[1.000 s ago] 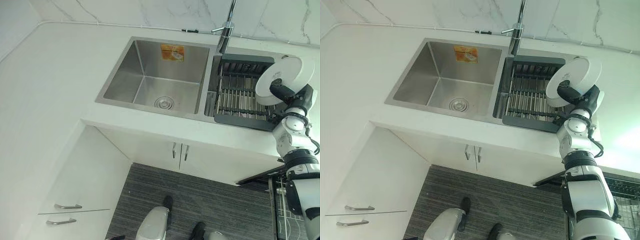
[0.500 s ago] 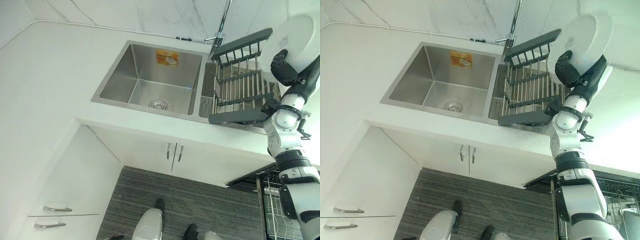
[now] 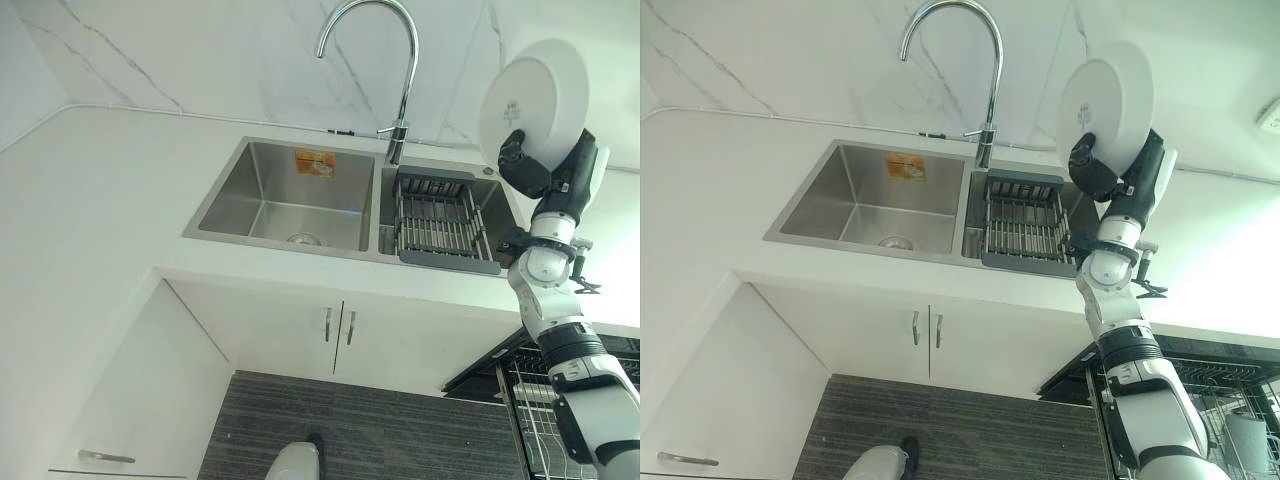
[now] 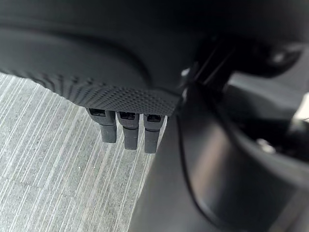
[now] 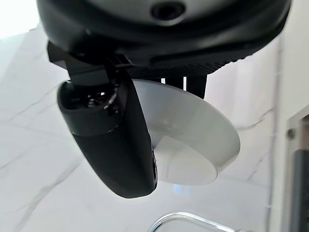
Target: Place the dishes in the dishwasher.
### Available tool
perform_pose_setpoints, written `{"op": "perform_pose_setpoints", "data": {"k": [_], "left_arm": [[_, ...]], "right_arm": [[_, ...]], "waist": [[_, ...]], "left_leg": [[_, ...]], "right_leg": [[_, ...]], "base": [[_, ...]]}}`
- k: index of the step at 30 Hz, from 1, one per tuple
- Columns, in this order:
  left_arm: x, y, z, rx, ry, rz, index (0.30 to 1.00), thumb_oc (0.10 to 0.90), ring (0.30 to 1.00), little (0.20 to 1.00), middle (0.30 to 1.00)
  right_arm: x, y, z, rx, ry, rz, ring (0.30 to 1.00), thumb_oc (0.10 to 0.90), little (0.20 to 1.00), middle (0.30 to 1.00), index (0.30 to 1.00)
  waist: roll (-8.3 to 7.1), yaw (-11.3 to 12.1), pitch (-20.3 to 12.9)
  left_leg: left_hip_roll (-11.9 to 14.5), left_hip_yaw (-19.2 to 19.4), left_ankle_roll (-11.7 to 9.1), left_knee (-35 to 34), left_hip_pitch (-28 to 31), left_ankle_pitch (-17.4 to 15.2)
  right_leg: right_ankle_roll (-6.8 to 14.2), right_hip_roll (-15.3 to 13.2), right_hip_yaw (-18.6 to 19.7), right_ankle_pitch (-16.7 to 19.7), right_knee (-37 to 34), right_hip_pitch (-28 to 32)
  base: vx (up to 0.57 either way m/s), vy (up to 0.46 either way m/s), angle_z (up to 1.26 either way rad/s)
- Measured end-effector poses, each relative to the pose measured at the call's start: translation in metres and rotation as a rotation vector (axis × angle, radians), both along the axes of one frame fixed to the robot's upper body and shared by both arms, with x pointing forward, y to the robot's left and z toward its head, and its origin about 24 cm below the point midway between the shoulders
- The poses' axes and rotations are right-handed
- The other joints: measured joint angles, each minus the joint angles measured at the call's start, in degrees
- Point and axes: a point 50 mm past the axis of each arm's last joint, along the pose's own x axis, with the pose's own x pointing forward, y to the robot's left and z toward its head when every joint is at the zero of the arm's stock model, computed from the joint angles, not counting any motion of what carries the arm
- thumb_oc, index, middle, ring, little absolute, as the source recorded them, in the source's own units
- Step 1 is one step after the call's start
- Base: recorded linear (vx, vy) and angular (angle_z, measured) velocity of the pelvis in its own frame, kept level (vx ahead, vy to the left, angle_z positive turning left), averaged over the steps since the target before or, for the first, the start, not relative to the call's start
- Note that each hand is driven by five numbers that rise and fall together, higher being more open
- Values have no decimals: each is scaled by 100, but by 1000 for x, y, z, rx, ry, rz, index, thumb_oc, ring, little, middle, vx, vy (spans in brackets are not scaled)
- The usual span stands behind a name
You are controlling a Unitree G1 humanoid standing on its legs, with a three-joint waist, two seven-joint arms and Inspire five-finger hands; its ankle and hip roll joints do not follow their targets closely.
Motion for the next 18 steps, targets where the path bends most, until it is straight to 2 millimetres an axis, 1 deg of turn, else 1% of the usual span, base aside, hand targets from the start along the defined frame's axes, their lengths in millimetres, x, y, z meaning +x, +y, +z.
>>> {"op": "perform_pose_setpoints", "data": {"k": [3, 5, 7, 8, 9, 10, 11, 12, 13, 14, 15, 16, 17, 18], "left_arm": [[-3, -1, 0, -1, -2, 1, 900, 800, 900, 900, 900], [-4, -1, -1, -2, -4, 1, 900, 800, 900, 900, 900], [-5, -3, -1, -6, -5, 3, 900, 800, 900, 900, 900], [-6, -4, -2, -10, -5, 19, 900, 800, 900, 900, 900], [-6, -8, -2, -16, -15, 23, 900, 800, 900, 900, 900], [-8, -10, -3, -24, -12, 33, 900, 800, 900, 900, 900], [-9, -14, -4, -35, -15, 43, 900, 800, 900, 900, 900], [-16, -13, -4, -33, -4, 68, 900, 800, 900, 900, 900], [-15, -13, -4, -32, -6, 74, 900, 800, 900, 900, 900], [-19, -13, -4, -30, 0, 76, 900, 800, 900, 900, 900], [-21, -13, -4, -29, 12, 76, 900, 800, 900, 900, 900], [-22, -12, -5, -26, 20, 75, 900, 800, 900, 900, 900], [-33, -15, -5, -22, 41, 82, 900, 800, 900, 900, 900], [-40, -21, -6, -33, 48, 88, 900, 800, 900, 900, 900]], "right_arm": [[0, 1, 1, 0, -8, 2, 300, 400, 300, 300, 300], [-1, 5, 7, 0, -39, 17, 300, 400, 300, 300, 300], [-5, 13, 17, -2, -97, 54, 300, 400, 300, 300, 300], [-10, 20, 27, -4, -166, 94, 300, 400, 300, 300, 300], [-16, 28, 31, 10, -215, 129, 300, 400, 300, 300, 300], [-25, 36, 27, 34, -245, 166, 300, 400, 300, 300, 300], [-40, 45, 18, 65, -269, 214, 300, 400, 300, 300, 300], [-55, 56, 7, 112, -276, 261, 300, 400, 300, 300, 300], [-64, 61, -1, 140, -272, 283, 300, 400, 300, 300, 300], [-73, 60, -10, 147, -250, 288, 300, 400, 300, 300, 300], [-77, 58, -14, 149, -239, 281, 300, 400, 300, 300, 300], [-81, 52, -19, 154, -219, 261, 300, 400, 300, 300, 300], [-94, 43, -29, 138, -187, 247, 300, 400, 300, 300, 300], [-102, 36, -36, 127, -154, 227, 300, 400, 300, 300, 300]], "waist": [[40, -1, -38], [40, -4, -42], [33, -16, -46], [18, -14, -54], [-24, -86, -83], [-108, -183, -137], [-186, -275, -170], [-232, -417, -211], [-236, -626, -226], [-211, -814, -284], [-170, -967, -301], [-156, -1175, -315], [-99, -1233, -360], [-10, -1368, -392]], "left_leg": [[3, 2, -24, -3, 3, 21], [11, 7, 15, -12, -6, 56], [19, 34, 19, -31, -5, 64], [19, 64, 16, -79, -10, 84], [22, 83, 12, -103, 8, 94], [24, 118, 9, -124, 22, 116], [35, 227, 9, -225, 110, 157], [57, 365, 8, -292, 220, 160], [86, 492, 6, -329, 302, 160], [164, 705, -11, -353, 312, 147], [220, 801, -12, -360, 312, 146], [278, 986, -37, -385, 385, 159], [341, 1143, -89, -428, 464, 157], [419, 1334, -167, -502, 568, 85]], "right_leg": [[4, 2, -2, -1, 8, -17], [1, 10, -1, -7, 13, -51], [2, 17, 29, -8, 12, -84], [2, 15, 57, -8, 21, -123], [2, 13, 80, -8, 20, -143], [4, 17, 132, -13, 21, -213], [5, 17, 237, -11, 11, -233], [9, 24, 374, -10, 9, -240], [50, 44, 497, -6, -3, -249], [3, 89, 673, 37, -16, -366], [43, 79, 675, 95, -42, -404], [55, 82, 699, 181, -87, -432], [14, 171, 870, 237, -170, -456], [12, 186, 978, 333, -176, -510]], "base": [[-44, -10, -1], [-65, -7, -2], [-76, -12, -8], [-86, -17, -10], [-136, -27, -14], [-145, -24, -25], [-151, -28, -51], [-137, -30, -66], [-142, -38, -93], [-175, -63, -89], [-170, -70, -92], [-150, -75, -86], [-115, -94, -119], [-105, -109, -102]]}}
